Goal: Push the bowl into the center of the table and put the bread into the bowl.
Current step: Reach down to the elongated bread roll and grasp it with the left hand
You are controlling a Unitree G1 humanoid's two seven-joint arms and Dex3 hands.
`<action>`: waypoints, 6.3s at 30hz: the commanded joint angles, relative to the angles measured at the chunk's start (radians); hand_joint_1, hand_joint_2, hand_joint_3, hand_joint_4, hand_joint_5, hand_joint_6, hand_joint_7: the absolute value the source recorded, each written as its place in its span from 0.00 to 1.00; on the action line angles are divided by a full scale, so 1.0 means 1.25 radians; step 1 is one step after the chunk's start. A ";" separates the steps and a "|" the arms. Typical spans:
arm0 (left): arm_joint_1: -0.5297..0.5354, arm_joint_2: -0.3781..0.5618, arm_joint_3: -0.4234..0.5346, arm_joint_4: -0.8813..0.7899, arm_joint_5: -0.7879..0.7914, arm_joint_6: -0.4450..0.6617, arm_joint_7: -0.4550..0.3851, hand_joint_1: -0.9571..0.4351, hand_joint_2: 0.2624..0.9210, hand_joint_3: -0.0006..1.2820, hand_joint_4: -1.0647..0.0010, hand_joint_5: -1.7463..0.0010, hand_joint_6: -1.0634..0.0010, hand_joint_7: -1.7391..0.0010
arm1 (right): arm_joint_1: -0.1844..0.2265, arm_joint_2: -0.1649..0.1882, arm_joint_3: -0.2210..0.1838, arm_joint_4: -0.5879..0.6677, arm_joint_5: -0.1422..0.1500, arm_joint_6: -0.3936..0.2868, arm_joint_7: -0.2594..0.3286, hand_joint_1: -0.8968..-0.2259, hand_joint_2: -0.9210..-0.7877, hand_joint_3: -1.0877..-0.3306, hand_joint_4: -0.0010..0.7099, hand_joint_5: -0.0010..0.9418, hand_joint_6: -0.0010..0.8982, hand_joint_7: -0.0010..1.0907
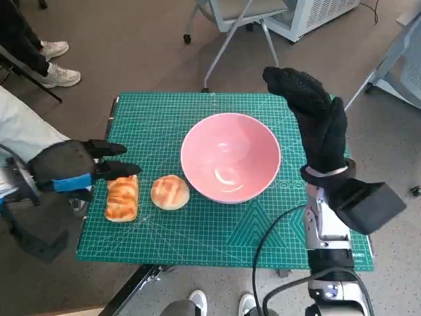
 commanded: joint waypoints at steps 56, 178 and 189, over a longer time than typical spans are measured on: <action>-0.054 -0.092 -0.141 0.178 -0.102 0.084 -0.155 0.68 0.80 0.02 0.45 0.99 0.39 0.97 | 0.059 -0.005 -0.013 -0.022 0.010 0.015 -0.001 0.25 0.00 0.34 0.24 0.00 0.00 0.58; -0.073 -0.006 -0.205 0.034 0.125 0.060 0.067 0.59 0.65 0.00 0.69 1.00 0.59 0.99 | 0.083 0.010 -0.013 -0.016 0.021 0.040 0.005 0.24 0.00 0.33 0.25 0.00 0.03 0.56; -0.073 -0.009 -0.207 0.016 0.140 0.065 0.094 0.61 0.67 0.01 0.68 1.00 0.58 1.00 | 0.083 0.009 -0.013 -0.017 0.023 0.045 0.007 0.24 0.00 0.34 0.25 0.00 0.03 0.56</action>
